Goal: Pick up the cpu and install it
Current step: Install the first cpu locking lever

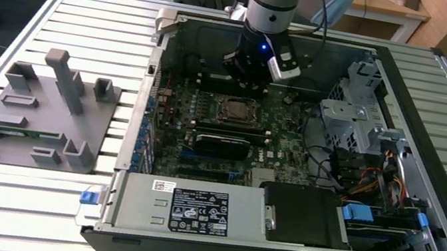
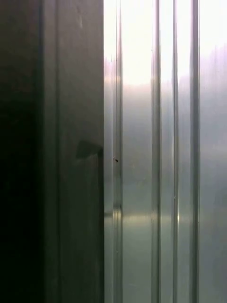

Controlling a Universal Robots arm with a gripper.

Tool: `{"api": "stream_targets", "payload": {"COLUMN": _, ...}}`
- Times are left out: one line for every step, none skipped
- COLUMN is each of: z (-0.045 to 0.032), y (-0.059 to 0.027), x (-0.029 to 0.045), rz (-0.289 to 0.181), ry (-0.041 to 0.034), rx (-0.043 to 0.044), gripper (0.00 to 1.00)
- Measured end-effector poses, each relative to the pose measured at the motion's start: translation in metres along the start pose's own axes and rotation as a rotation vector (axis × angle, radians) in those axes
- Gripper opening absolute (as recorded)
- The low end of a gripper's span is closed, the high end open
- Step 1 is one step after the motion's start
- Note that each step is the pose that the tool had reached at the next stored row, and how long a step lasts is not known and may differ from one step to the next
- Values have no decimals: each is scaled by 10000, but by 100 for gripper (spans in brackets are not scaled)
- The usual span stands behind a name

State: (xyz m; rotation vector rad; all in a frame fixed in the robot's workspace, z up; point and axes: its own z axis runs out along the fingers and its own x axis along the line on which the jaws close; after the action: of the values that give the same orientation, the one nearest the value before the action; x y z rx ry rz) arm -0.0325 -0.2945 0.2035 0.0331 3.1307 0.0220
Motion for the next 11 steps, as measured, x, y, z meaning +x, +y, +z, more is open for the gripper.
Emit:
{"api": "stream_targets", "payload": {"z": -1, "y": -1, "x": 0, "rz": -1, "ry": 1, "rx": 4, "gripper": 11}}
{"api": "stream_targets", "payload": {"z": -1, "y": -6, "x": 0, "rz": -2, "ry": 2, "rx": 6, "gripper": 11}}
{"api": "stream_targets", "payload": {"z": 0, "y": -14, "x": -1, "rz": 0, "ry": 2, "rx": 7, "gripper": 11}}
{"api": "stream_targets", "payload": {"z": 1, "y": -21, "x": -2, "rz": 0, "ry": 1, "rx": 6, "gripper": 11}}
{"api": "stream_targets", "payload": {"z": 1, "y": -27, "x": -4, "rz": -1, "ry": 1, "rx": 6, "gripper": 11}}
{"api": "stream_targets", "payload": {"z": 2, "y": -34, "x": -5, "rz": -1, "ry": 2, "rx": 6, "gripper": 11}}
{"api": "stream_targets", "payload": {"z": 2, "y": -42, "x": -5, "rz": -1, "ry": 1, "rx": 6, "gripper": 11}}
{"api": "stream_targets", "payload": {"z": 2, "y": -47, "x": -6, "rz": 0, "ry": 2, "rx": 6, "gripper": 11}}
{"api": "stream_targets", "payload": {"z": 1, "y": -51, "x": -6, "rz": -1, "ry": 2, "rx": 7, "gripper": 11}}
{"api": "stream_targets", "payload": {"z": 1, "y": -57, "x": -6, "rz": 0, "ry": 2, "rx": 7, "gripper": 11}}
{"api": "stream_targets", "payload": {"z": 2, "y": -62, "x": -6, "rz": 0, "ry": 2, "rx": 6, "gripper": 11}}
